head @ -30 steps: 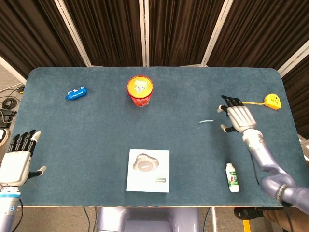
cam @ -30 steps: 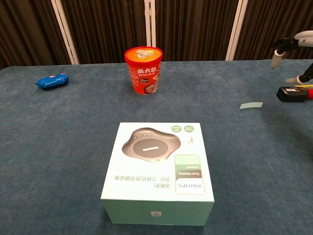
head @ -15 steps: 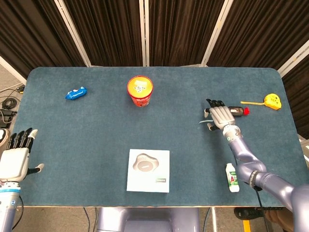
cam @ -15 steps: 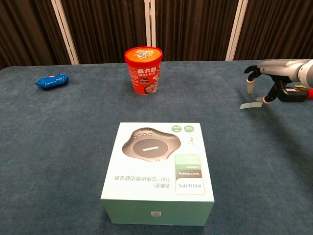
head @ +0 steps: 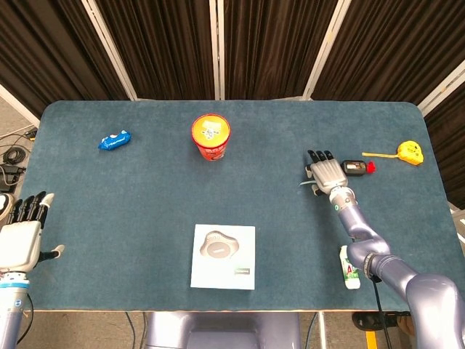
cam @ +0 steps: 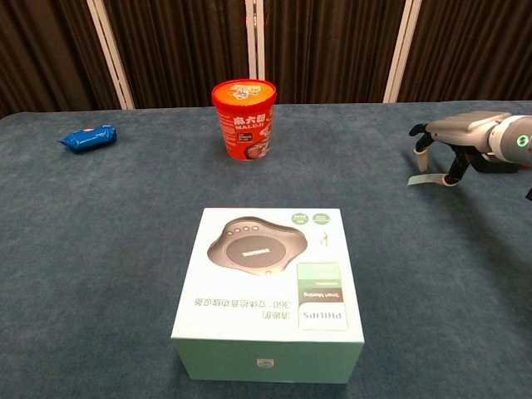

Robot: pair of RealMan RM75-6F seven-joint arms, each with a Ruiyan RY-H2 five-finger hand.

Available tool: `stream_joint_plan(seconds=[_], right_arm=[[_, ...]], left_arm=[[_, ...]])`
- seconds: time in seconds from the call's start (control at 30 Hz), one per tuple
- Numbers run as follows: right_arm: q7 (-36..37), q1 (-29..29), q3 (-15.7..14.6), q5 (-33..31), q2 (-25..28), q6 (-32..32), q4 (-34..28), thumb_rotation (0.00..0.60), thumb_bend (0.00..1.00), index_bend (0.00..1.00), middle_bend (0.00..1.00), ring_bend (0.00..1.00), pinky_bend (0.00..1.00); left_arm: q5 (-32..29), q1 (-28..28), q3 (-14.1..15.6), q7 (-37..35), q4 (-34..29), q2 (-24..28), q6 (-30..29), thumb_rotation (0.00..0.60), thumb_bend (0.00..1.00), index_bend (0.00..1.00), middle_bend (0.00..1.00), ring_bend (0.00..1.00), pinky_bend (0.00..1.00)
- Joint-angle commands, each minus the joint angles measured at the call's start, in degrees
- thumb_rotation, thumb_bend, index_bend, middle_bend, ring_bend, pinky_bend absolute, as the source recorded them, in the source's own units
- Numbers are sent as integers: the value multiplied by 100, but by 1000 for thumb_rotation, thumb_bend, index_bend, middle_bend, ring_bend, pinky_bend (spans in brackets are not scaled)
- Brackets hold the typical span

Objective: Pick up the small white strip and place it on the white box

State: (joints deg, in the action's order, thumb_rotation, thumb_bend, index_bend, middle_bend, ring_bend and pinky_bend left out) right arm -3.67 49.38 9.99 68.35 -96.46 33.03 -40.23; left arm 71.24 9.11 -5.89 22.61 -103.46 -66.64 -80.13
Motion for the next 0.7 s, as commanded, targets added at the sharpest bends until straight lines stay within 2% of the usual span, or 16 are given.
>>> stream_joint_plan(seconds=[0.03,0.33,0.47,0.63,0.7], right_arm=[[76,9,-44,82,-96,-16,179,600,323,502,0,0,0],[457,8,-99,264,-335,-81,647,600,357,552,0,0,0],[678,18,-89,336,-426,-94,817,600,422,593,0,0,0],[885,18,-82,455,-396,29,818,600,440,645,0,0,0],[980,-4,-99,560,-263,175,644,600,442,650,0,0,0]], left_arm=[[-6,5,3,13,19,-8,-9,600,0,0,0,0,0],[-76,30,-10,-6,66,-22,-10,600,0,0,0,0,0],[-93,45,-6,-19,83,-22,2,600,0,0,0,0,0],[-100,56,4,-28,85,-21,11,600,0,0,0,0,0],[-78,55,16,-43,70,-10,4,600,0,0,0,0,0]])
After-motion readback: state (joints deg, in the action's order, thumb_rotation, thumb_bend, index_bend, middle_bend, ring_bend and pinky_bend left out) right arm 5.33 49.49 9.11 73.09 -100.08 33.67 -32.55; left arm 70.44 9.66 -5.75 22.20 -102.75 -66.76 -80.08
